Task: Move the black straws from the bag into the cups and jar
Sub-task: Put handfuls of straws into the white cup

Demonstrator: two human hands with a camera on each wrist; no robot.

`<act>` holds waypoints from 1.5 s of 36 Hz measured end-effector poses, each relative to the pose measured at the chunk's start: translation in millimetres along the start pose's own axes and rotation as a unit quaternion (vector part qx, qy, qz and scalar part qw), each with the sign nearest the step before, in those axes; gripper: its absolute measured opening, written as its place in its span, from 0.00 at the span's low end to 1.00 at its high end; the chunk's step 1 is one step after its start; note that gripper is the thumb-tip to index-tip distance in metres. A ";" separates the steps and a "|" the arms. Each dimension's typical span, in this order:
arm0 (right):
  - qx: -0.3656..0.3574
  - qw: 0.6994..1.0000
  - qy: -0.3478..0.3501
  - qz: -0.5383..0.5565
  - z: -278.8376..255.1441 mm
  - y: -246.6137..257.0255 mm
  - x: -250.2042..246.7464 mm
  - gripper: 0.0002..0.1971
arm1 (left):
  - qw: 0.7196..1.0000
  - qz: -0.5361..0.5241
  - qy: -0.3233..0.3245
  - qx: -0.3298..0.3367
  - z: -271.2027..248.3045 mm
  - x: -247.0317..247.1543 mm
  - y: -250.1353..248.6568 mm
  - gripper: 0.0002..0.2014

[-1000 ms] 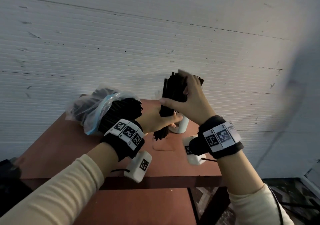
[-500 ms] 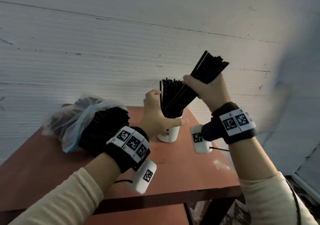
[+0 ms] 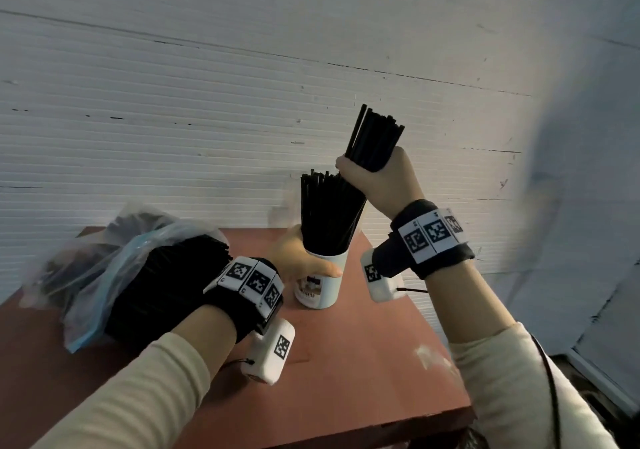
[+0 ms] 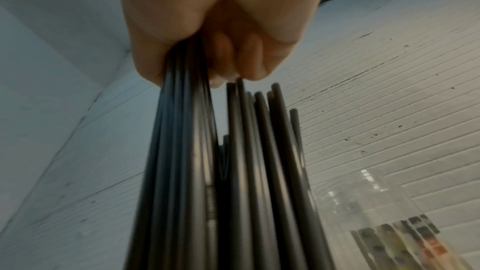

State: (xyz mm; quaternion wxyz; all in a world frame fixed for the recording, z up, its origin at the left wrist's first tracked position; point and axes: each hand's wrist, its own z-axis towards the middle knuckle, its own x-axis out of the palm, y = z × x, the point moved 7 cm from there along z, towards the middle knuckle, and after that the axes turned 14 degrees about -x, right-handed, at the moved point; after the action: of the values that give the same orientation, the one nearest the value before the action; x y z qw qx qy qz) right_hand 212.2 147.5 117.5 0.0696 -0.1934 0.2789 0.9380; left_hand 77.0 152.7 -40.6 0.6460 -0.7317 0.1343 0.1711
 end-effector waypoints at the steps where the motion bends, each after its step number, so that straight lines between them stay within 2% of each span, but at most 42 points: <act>1: -0.002 1.000 0.003 -0.005 -0.1 -2.1 3.1 0.19 | 1.000 0.004 0.006 0.001 0.0 0.5 -0.2 0.34; 5: -0.006 0.998 0.032 -0.049 -5.1 -13.1 18.6 0.19 | 1.000 0.021 0.005 -0.006 4.8 0.8 3.5 0.44; 8: -0.024 0.991 0.036 -0.125 -9.9 -15.6 22.0 0.16 | 1.000 0.028 -0.006 -0.007 4.7 -0.1 5.0 0.52; 13: -0.019 0.970 0.084 -0.228 -20.6 -16.2 29.7 0.12 | 1.000 0.015 0.004 -0.016 4.0 1.4 6.2 0.55; 15: -0.022 0.968 0.089 -0.233 -23.6 -17.9 30.3 0.29 | 1.000 0.004 0.010 -0.016 3.3 1.8 6.2 0.56; 17: -0.047 0.983 0.044 -0.174 -25.5 -10.6 26.3 0.40 | 1.000 -0.002 0.016 -0.016 0.7 1.6 5.2 0.57; 20: -0.107 0.989 -0.012 -0.100 -27.5 2.2 18.7 0.48 | 1.000 0.007 0.005 -0.014 1.3 0.4 6.0 0.57; 22: -0.149 0.983 -0.025 -0.104 -26.8 10.6 15.5 0.43 | 1.000 0.011 -0.007 -0.019 2.0 -0.8 7.5 0.57; 24: -0.178 0.976 -0.012 -0.124 -28.2 16.8 17.6 0.33 | 1.000 0.008 -0.013 -0.024 2.8 -1.5 9.0 0.56; 26: -0.176 0.974 0.005 -0.141 -32.6 15.0 22.3 0.22 | 0.999 0.006 -0.022 -0.028 2.5 -2.6 8.6 0.56; 28: -0.166 0.973 0.013 -0.158 -39.8 9.5 27.1 0.16 | 0.999 0.006 -0.018 -0.026 3.0 -2.6 7.4 0.56; 32: -0.178 0.968 0.015 -0.178 -47.2 9.1 29.0 0.17 | 0.999 0.014 -0.019 -0.028 11.2 -2.1 12.0 0.58; 35: -0.188 0.968 0.017 -0.163 -43.8 16.1 24.9 0.25 | 0.999 0.025 -0.034 -0.031 4.8 -3.9 8.8 0.62; 37: -0.194 0.966 0.040 -0.166 -42.3 19.5 26.4 0.29 | 0.999 0.028 -0.027 -0.033 5.1 -2.2 9.3 0.61; 40: -0.192 0.962 0.088 -0.176 -44.6 17.9 33.4 0.27 | 0.999 0.029 -0.002 -0.018 0.3 -0.3 3.0 0.55; 43: -0.191 0.959 0.087 -0.192 -48.0 12.3 32.9 0.20 | 0.998 0.044 0.040 -0.022 -18.2 -0.4 -9.4 0.41; 45: -0.178 0.964 0.069 -0.185 -49.1 9.8 28.4 0.18 | 0.996 0.053 0.069 -0.023 -21.3 -3.1 -9.0 0.28; 46: -0.171 0.967 0.061 -0.178 -48.8 9.9 26.1 0.17 | 0.995 0.050 0.077 -0.024 -22.1 -5.5 -8.3 0.26; 48: -0.172 0.970 0.054 -0.165 -47.2 14.3 23.4 0.19 | 0.996 0.047 0.076 -0.020 -23.1 -11.8 -7.1 0.29; 52: -0.201 0.966 0.079 -0.138 -43.6 29.6 28.5 0.31 | 0.997 0.039 0.066 -0.020 -29.4 -16.2 -6.7 0.33; 54: -0.213 0.960 0.104 -0.146 -44.6 33.7 34.7 0.30 | 0.998 0.040 0.046 -0.016 -32.6 -18.5 -6.9 0.35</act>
State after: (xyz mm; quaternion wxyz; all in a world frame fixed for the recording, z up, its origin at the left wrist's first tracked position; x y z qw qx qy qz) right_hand 186.9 95.6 86.0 0.1335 -0.3388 0.0466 0.9302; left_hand 65.7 120.8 -23.0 0.6201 -0.7431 0.1900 0.1650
